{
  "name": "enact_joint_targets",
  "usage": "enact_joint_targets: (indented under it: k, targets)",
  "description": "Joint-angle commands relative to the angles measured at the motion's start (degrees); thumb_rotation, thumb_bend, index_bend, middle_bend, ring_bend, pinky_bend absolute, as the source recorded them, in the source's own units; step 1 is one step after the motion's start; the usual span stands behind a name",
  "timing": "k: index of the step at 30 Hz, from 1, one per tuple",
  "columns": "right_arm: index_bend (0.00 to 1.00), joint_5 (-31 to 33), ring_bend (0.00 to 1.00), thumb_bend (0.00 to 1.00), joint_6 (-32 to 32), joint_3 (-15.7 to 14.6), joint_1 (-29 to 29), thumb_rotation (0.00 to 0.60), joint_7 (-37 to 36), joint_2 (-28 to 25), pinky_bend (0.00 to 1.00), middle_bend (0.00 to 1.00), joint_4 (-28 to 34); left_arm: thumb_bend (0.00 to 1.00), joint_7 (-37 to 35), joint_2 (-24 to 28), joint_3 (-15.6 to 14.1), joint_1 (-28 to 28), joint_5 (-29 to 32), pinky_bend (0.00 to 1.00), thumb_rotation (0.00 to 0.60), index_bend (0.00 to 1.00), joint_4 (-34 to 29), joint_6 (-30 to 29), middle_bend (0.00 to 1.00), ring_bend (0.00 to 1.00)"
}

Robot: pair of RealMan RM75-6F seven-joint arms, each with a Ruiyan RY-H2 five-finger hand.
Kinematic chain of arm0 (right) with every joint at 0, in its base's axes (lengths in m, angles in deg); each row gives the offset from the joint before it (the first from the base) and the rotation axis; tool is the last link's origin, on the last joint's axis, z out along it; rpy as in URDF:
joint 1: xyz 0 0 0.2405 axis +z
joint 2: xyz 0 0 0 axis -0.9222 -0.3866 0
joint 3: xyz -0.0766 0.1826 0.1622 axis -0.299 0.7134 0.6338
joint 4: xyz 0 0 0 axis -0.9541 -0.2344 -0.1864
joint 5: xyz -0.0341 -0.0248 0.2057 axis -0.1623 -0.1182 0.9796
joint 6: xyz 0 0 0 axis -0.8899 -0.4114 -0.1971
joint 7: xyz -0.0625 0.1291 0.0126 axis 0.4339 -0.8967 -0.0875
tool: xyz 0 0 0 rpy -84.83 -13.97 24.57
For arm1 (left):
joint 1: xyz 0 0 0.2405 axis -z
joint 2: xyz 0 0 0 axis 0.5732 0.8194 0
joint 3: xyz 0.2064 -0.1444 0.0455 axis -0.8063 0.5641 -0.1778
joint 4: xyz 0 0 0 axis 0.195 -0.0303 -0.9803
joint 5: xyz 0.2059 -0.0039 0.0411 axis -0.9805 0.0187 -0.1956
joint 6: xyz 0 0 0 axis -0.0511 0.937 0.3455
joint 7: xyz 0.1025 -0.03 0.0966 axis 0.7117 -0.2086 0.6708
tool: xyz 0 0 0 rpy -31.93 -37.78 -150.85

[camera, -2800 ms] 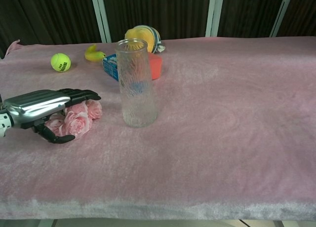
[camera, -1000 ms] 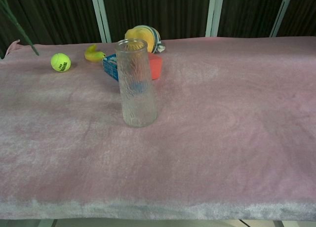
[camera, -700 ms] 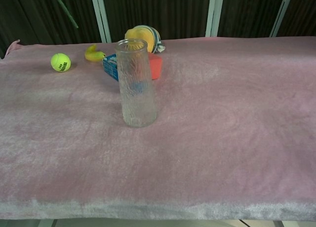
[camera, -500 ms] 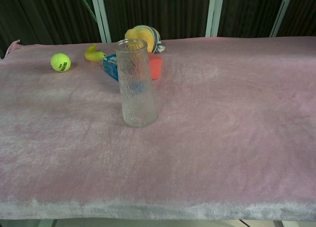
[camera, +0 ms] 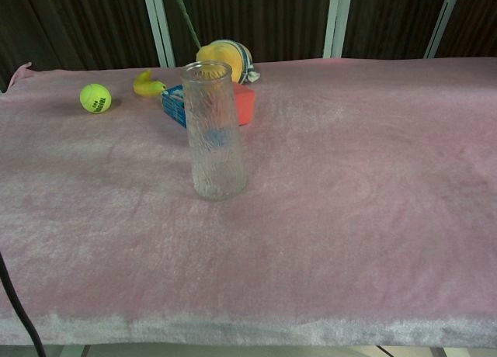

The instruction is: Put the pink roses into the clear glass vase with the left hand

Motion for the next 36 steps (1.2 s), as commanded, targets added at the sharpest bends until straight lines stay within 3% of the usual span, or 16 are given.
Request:
enact_joint_targets:
  k: [1, 14, 24, 31, 36]
  targets:
    - [0.0, -0.3, 0.0, 0.22, -0.3, 0.0, -0.2, 0.6, 0.1, 0.0, 0.0, 0.0, 0.0, 0.59, 1.2, -1.2, -0.9, 0.2, 0.2, 0.54, 0.6, 0.78, 0.3, 0.7, 0.78, 0.67]
    - [0.0, -1.4, 0.0, 0.22, -1.1, -0.2, -0.6, 0.6, 0.7, 0.2, 0.0, 0.0, 0.1, 0.59, 7.0, -6.6, -5.8, 0.1, -2.8, 0.54, 0.6, 0.78, 3.7, 1.7, 0.78, 0.67]
    - [0.0, -1.5, 0.0, 0.22, -1.5, -0.2, -0.7, 0.6, 0.0, 0.0, 0.0, 0.0, 0.0, 0.57, 7.1, -10.4, -7.0, 0.7, -3.0, 0.58, 0.6, 0.77, 8.1, 4.1, 0.78, 0.66]
    - [0.0, -2.1, 0.0, 0.22, -2.1, -0.3, -0.9, 0.6, -1.0, -0.3, 0.0, 0.0, -0.4, 0.53, 12.6, -14.1, -9.9, 2.1, -7.0, 0.47, 0.6, 0.54, 13.9, 4.1, 0.62, 0.51]
    - [0.0, -2.6, 0.0, 0.22, -1.9, -0.5, -0.8, 0.6, -0.9, -0.3, 0.0, 0.0, -0.5, 0.5, 13.1, -16.5, -8.6, 2.5, -6.8, 0.41, 0.6, 0.42, 15.8, 3.5, 0.6, 0.48]
